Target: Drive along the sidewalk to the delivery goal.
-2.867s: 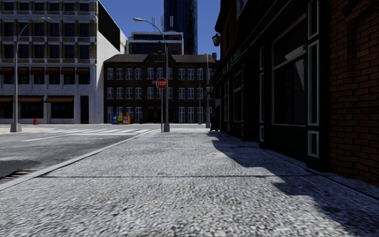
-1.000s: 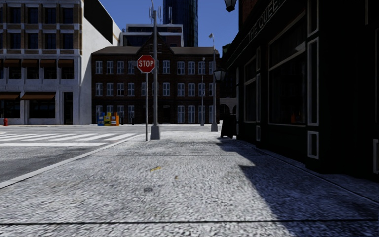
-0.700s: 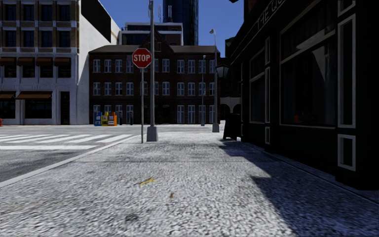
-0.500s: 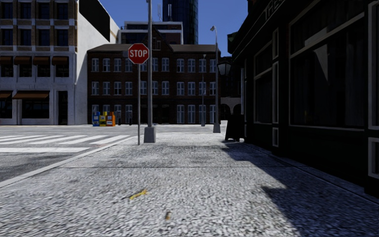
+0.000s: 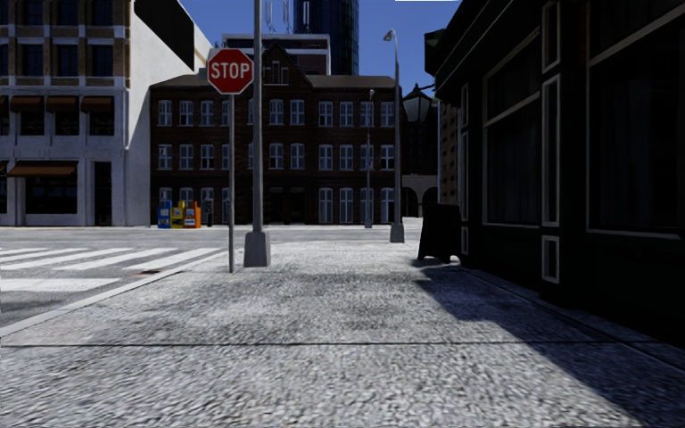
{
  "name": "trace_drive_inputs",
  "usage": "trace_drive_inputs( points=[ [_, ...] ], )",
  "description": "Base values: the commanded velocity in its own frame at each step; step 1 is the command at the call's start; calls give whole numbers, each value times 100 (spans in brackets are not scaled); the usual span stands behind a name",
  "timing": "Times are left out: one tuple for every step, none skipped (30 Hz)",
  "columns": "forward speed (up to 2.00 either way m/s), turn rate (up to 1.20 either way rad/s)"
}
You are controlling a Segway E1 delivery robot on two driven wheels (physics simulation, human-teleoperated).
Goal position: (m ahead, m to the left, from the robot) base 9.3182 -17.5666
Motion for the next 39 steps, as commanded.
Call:
trace_drive_inputs(
  points=[
    [200,0],
    [200,0],
    [200,0],
    [200,0],
    [200,0],
    [200,0],
    [200,0],
    [200,0],
    [200,0],
    [200,0],
    [200,0],
    [200,0],
    [200,0],
    [200,0],
    [200,0],
    [200,0],
    [200,0],
    [200,0],
    [200,0],
    [200,0],
    [200,0],
    [200,0],
    [200,0],
    [200,0],
    [200,0],
    [200,0],
    [200,0],
    [200,0],
    [200,0],
    [200,0],
    [200,0],
    [200,0],
    [200,0],
    [200,0],
    [200,0],
    [200,0],
    [200,0],
    [200,0],
    [200,0]
  ],
)
